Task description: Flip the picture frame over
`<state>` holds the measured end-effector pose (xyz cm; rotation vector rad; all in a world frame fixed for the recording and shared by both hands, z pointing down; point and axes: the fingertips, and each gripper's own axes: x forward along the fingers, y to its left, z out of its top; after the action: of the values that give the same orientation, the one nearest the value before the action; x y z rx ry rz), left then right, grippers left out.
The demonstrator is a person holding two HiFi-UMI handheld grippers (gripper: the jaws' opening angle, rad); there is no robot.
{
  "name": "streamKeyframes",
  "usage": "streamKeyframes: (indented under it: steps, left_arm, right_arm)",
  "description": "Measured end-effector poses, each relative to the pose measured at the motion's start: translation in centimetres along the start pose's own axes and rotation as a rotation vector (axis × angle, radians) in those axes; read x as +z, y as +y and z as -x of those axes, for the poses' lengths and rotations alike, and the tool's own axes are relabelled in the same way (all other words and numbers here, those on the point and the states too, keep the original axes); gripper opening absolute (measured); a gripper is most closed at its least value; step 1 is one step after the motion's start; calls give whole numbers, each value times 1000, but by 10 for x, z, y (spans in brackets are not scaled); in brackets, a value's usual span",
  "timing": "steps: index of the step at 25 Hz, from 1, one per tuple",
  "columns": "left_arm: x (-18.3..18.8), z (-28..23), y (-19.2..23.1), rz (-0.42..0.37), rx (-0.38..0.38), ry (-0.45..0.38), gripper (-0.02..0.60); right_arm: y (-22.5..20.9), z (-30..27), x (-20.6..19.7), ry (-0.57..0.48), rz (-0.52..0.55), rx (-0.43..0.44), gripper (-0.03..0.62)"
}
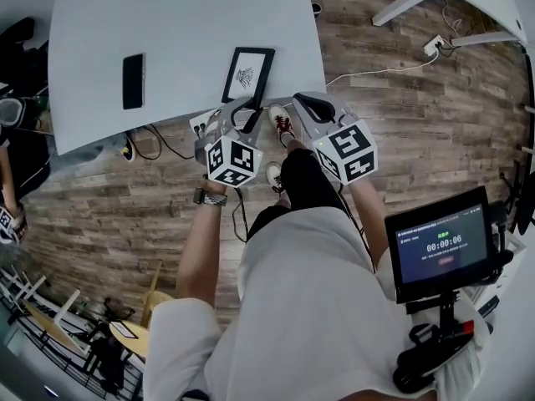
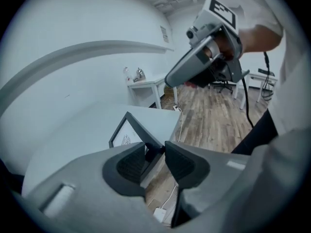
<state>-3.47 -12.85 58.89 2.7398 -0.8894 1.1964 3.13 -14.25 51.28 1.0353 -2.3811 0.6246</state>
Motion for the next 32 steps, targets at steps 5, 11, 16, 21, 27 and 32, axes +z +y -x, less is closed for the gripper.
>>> streamKeyframes:
  steps: [5, 11, 16, 21, 27, 32]
  left_arm:
    - [16, 9, 10, 185, 2, -122, 130]
    - [27, 19, 15, 364, 4, -265, 130]
    - [33, 32, 21, 628, -21, -440, 130]
    - [30, 38, 26, 794, -29, -543, 130]
    - [21, 46, 32, 966, -30, -636, 129]
    - [9, 53, 34, 1044, -3, -666, 120]
  right_arm:
    - [-1, -1, 3, 0, 3, 2, 3]
    - [2, -2, 3, 2, 12, 13, 3]
    - [3, -3, 2, 10, 21, 19, 3]
    - [5, -5, 1, 17, 31, 30, 3]
    - [9, -6, 0, 25, 42, 43, 3]
    - [11, -7, -1, 31, 52, 52, 3]
